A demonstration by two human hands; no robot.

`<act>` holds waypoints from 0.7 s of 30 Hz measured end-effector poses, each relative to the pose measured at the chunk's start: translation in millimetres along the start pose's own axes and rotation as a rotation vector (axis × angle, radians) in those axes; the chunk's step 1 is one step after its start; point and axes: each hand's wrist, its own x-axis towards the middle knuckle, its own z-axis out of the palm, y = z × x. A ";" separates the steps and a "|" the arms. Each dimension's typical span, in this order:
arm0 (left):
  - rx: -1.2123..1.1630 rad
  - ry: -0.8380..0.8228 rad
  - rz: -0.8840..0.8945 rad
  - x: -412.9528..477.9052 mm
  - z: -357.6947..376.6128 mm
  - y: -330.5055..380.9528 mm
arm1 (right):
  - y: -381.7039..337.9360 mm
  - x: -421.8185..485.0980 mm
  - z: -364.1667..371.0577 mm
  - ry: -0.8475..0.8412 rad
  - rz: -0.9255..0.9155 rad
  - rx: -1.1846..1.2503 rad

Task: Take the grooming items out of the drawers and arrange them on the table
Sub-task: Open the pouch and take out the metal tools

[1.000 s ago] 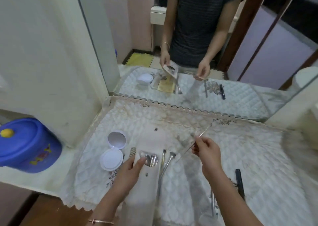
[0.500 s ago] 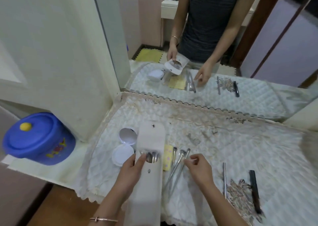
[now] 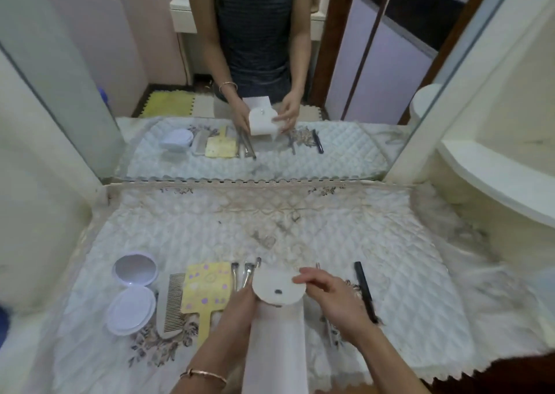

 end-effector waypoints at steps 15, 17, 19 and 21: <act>0.367 0.051 0.386 21.3 26.0 7.7 | 33.0 21.0 19.6 0.134 0.110 -0.121; 0.574 0.127 0.514 25.6 25.7 5.0 | 29.9 29.4 21.6 0.166 0.115 -0.175; 0.787 0.120 0.629 29.4 19.0 -4.6 | 24.8 36.2 23.3 0.171 0.099 -0.221; 1.029 0.070 0.700 34.6 9.0 -21.7 | 25.2 41.8 24.8 0.189 0.085 -0.273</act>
